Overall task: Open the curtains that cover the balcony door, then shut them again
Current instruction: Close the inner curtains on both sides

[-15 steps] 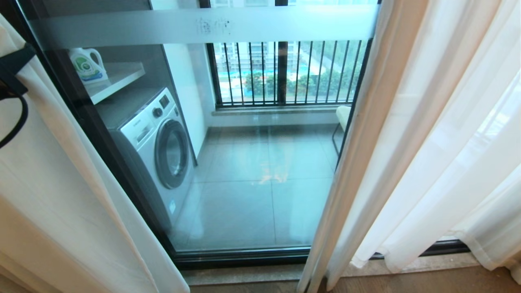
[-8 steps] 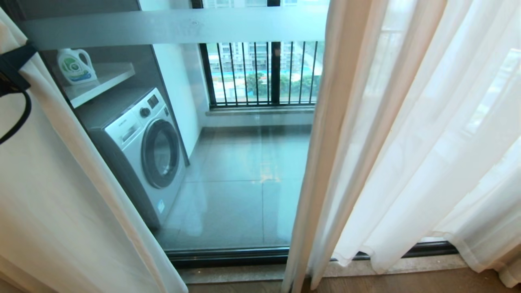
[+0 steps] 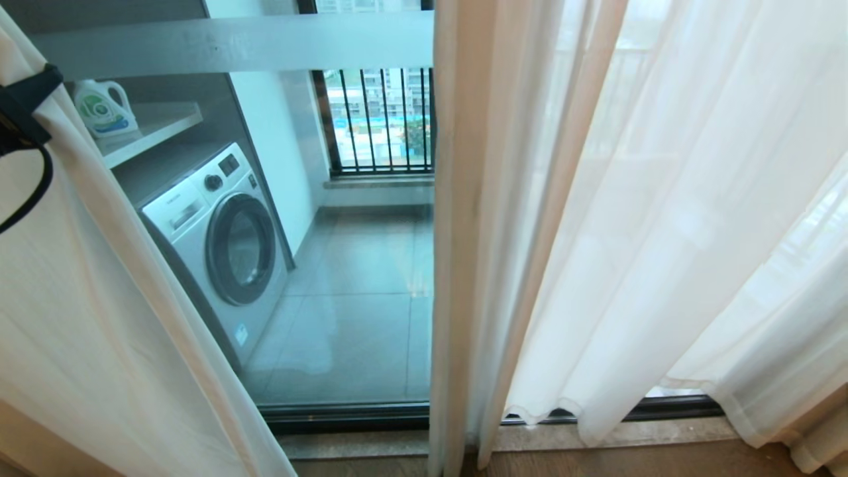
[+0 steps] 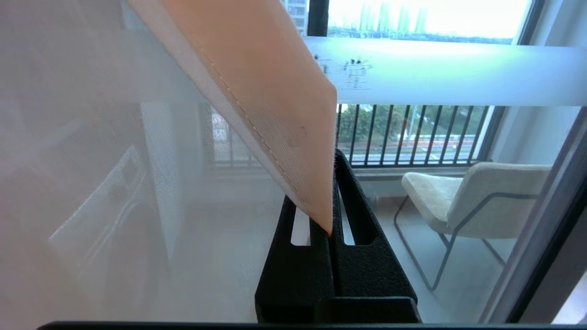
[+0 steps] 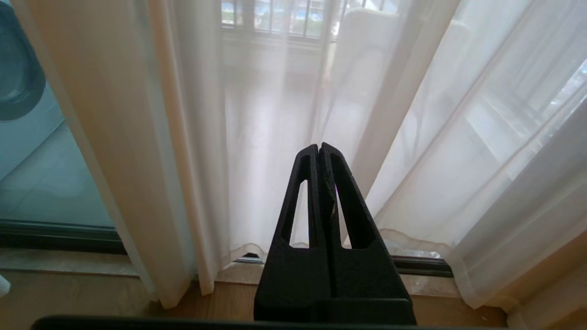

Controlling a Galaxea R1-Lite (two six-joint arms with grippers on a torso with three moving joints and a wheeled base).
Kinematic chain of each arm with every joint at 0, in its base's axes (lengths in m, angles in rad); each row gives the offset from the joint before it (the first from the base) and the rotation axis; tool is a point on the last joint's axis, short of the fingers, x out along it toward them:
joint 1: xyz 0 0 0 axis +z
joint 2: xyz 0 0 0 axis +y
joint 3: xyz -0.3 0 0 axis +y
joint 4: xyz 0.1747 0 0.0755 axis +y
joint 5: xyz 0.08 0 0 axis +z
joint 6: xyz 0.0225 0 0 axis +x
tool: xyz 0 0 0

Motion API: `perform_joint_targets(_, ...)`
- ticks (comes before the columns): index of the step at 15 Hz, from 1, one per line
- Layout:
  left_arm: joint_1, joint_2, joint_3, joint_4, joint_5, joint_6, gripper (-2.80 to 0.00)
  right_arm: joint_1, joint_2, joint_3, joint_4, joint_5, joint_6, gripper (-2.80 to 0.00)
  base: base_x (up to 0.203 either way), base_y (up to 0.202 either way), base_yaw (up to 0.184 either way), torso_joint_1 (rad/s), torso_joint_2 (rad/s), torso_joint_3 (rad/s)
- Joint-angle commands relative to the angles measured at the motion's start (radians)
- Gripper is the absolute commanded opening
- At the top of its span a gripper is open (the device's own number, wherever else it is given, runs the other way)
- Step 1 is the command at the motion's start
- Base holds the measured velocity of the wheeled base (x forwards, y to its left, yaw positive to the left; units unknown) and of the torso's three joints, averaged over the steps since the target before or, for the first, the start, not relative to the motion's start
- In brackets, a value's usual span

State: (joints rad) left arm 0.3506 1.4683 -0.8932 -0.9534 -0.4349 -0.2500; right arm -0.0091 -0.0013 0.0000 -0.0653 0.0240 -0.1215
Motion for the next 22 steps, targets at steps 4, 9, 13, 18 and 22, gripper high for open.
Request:
perform_joint_targets(4,0.001,0.000,0.000,-0.005,-0.003,-0.002,-2.80,0.000,0.001,0.000,-0.001,0.001,-0.001,-2.80,0.000,-0.187,0.004,0.002,0.00,0.002)
perform_joint_targets(9,0.001,-0.002,0.003,-0.005,-0.002,-0.002,-2.80,0.000,0.001,0.000,-0.001,0.001,-0.001,-2.80,0.000,-0.187,0.005,0.003,0.00,0.004)
perform_joint_targets(13,0.001,-0.002,0.005,-0.005,-0.002,-0.002,-2.80,0.000,0.001,0.000,-0.001,0.001,-0.001,-2.80,0.000,-0.187,0.002,0.004,0.00,0.003)
perform_joint_targets(18,-0.001,-0.003,0.005,-0.005,-0.004,-0.002,-2.80,0.000,0.001,0.000,-0.001,0.001,-0.001,-2.80,0.000,-0.186,0.003,0.003,0.00,0.003)
perform_joint_targets(22,0.000,-0.005,0.004,-0.005,-0.004,-0.002,-2.80,0.000,0.001,0.000,-0.001,0.001,-0.001,-2.80,0.000,-0.187,0.001,0.003,0.00,0.002)
